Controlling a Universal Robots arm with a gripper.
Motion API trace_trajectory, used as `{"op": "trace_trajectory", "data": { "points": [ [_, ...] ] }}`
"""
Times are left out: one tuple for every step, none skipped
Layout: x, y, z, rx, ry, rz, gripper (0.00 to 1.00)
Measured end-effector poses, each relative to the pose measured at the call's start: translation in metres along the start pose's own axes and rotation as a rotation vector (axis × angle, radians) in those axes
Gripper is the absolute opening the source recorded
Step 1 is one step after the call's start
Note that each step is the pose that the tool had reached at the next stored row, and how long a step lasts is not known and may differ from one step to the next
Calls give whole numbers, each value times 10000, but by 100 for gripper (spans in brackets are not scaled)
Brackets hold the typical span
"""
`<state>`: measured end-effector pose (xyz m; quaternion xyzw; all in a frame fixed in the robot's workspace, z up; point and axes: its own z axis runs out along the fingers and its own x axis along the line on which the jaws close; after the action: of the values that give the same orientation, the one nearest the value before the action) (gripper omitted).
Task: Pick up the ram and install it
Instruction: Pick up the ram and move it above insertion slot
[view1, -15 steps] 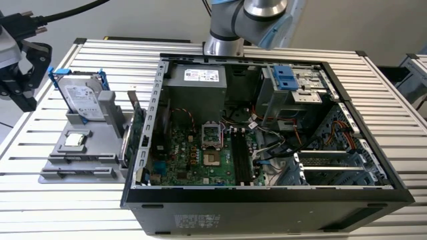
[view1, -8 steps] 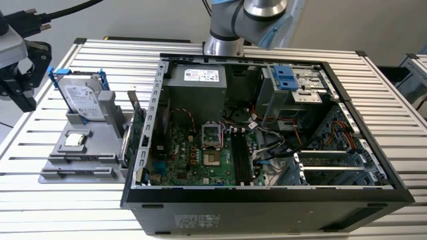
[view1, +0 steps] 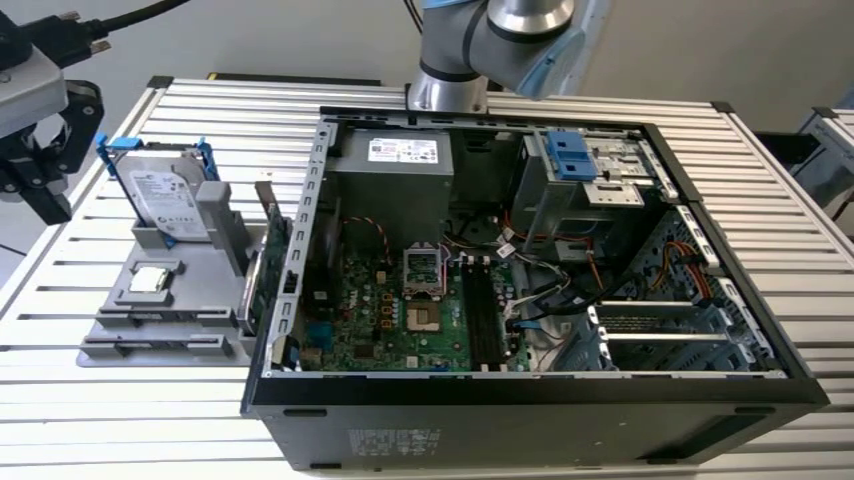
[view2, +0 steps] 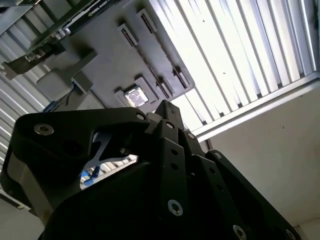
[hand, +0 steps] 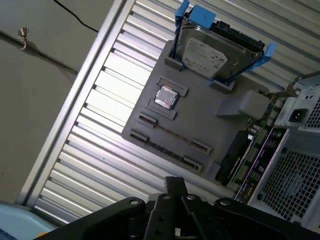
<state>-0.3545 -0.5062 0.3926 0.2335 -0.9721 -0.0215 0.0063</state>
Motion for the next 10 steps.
{"op": "trace_trajectory", "data": {
  "points": [
    [0, 0, 0, 1, 5, -105, 0],
    [0, 0, 0, 1, 10, -215, 0],
    [0, 0, 0, 1, 14, -317, 0],
    [0, 0, 0, 1, 19, -423, 0],
    [0, 0, 0, 1, 24, -524, 0],
    [0, 0, 0, 1, 29, -641, 0],
    [0, 0, 0, 2, 34, -757, 0],
    [0, 0, 0, 2, 39, -872, 0],
    [0, 0, 0, 2, 44, -980, 0],
    [0, 0, 0, 2, 49, -1098, 0]
  ]
}}
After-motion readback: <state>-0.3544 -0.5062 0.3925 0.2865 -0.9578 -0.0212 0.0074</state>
